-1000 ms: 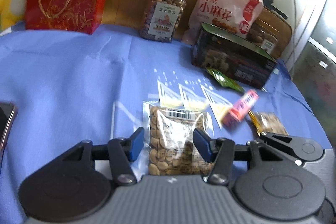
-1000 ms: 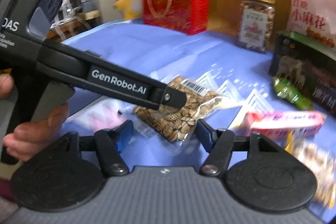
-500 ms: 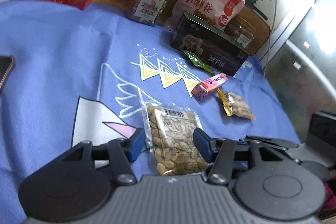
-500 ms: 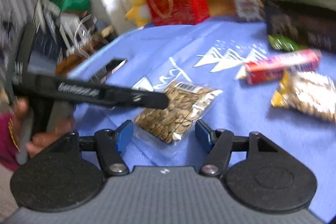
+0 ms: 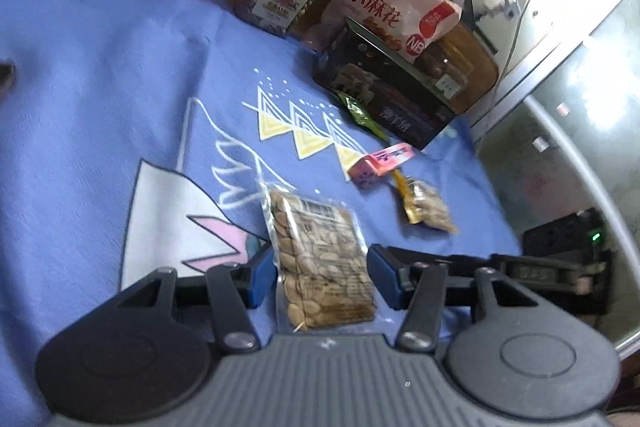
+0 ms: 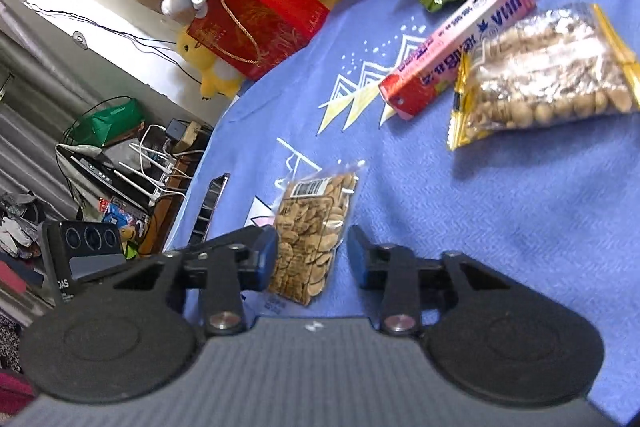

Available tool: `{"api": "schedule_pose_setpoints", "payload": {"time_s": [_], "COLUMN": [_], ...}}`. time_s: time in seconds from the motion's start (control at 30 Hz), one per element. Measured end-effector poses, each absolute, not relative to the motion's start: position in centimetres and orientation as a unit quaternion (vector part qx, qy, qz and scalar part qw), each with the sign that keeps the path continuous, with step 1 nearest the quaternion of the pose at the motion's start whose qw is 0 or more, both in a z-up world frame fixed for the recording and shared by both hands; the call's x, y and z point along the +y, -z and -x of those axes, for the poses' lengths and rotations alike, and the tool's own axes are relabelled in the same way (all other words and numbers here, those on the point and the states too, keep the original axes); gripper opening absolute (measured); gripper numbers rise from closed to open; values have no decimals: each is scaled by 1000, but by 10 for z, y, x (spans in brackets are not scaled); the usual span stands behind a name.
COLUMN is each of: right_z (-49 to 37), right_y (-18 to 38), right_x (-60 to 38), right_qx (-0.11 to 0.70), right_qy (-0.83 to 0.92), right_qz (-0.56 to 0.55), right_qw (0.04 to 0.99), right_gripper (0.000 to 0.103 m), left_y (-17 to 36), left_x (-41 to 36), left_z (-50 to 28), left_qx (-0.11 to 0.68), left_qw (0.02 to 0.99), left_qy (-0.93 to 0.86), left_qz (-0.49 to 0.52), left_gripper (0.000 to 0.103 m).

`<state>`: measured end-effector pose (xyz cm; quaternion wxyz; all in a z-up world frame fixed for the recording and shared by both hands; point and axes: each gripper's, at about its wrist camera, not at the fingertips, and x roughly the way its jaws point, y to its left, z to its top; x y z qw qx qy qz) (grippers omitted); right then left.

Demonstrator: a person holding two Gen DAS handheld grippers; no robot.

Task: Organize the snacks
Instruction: 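Close the left tool on the clear sunflower seed bag and lift it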

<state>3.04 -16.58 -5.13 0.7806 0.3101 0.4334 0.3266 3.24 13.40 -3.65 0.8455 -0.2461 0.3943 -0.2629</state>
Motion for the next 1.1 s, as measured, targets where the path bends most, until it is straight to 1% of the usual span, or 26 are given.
{"api": "schedule_pose_setpoints", "payload": {"time_s": [0.07, 0.1, 0.13, 0.17, 0.2, 0.23, 0.3, 0.33, 0.43, 0.47, 0.8, 0.93, 1.1], "right_z": [-31, -30, -31, -30, -32, -33, -34, -35, -34, -33, -23, -18, -13], "right_y": [51, 51, 52, 52, 52, 53, 53, 54, 57, 56, 60, 60, 59], "right_x": [-166, -164, -166, -165, -164, -163, -164, -166, -173, -173, -189, -189, -190], "right_qx": [432, 431, 430, 428, 428, 429, 430, 431, 430, 429, 410, 391, 376], "right_qy": [-330, -334, -338, -343, -347, -347, -346, -347, -350, -351, -358, -374, -384], "right_qz": [-309, -309, -310, -309, -308, -304, -305, -309, -320, -317, -345, -334, -321], "right_qw": [780, 779, 778, 777, 775, 777, 776, 773, 768, 770, 764, 772, 780], "right_gripper": [36, 35, 35, 35, 34, 31, 28, 25, 22, 22, 23, 25, 26], "left_y": [42, 48, 55, 58, 59, 59, 59, 61, 64, 64, 64, 64, 63], "left_x": [139, 143, 146, 146, 144, 142, 140, 139, 141, 141, 131, 132, 128], "left_z": [-35, -38, -41, -42, -42, -41, -42, -43, -45, -45, -46, -46, -46], "left_qx": [397, 403, 410, 410, 409, 409, 410, 411, 414, 415, 417, 418, 420], "left_qw": [831, 810, 787, 780, 782, 785, 788, 787, 784, 786, 788, 786, 784], "left_qy": [279, 297, 316, 322, 321, 319, 316, 312, 307, 303, 304, 301, 300], "left_qz": [274, 304, 335, 346, 344, 338, 334, 337, 345, 343, 337, 342, 346], "left_gripper": [50, 50, 48, 43, 40, 39, 34, 33, 27, 22, 22, 22, 22]}}
